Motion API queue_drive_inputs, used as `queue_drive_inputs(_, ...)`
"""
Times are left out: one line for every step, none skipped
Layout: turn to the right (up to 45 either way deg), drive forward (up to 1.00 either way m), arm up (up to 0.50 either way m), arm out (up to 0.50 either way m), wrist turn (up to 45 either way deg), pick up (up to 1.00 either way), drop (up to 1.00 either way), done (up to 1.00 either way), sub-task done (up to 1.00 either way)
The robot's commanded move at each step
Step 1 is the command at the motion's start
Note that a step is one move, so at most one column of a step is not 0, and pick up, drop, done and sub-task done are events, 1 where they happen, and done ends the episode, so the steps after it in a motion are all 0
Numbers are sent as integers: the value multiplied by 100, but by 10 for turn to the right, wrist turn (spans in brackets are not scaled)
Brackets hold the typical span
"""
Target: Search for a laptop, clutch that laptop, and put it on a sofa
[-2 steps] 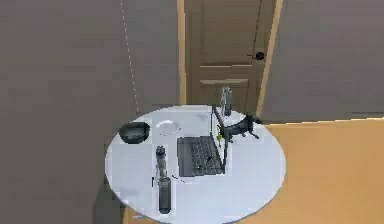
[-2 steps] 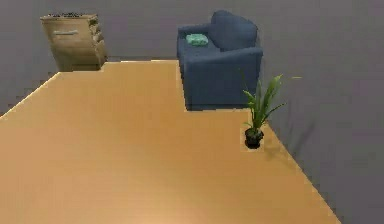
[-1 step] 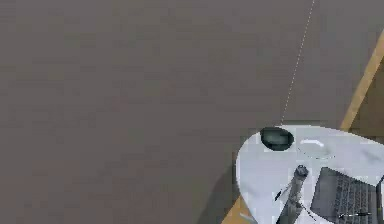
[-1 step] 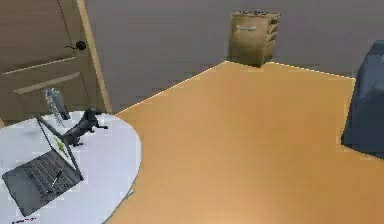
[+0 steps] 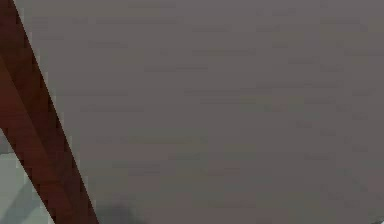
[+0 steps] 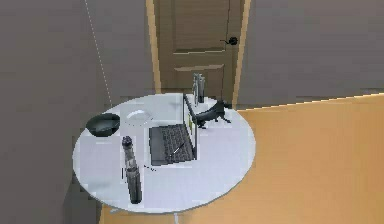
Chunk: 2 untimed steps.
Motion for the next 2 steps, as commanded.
queue_drive_inputs(0,0,50,0,0,0,0,0,0)
queue_drive_inputs(0,0,30,0,0,0,0,0,0)
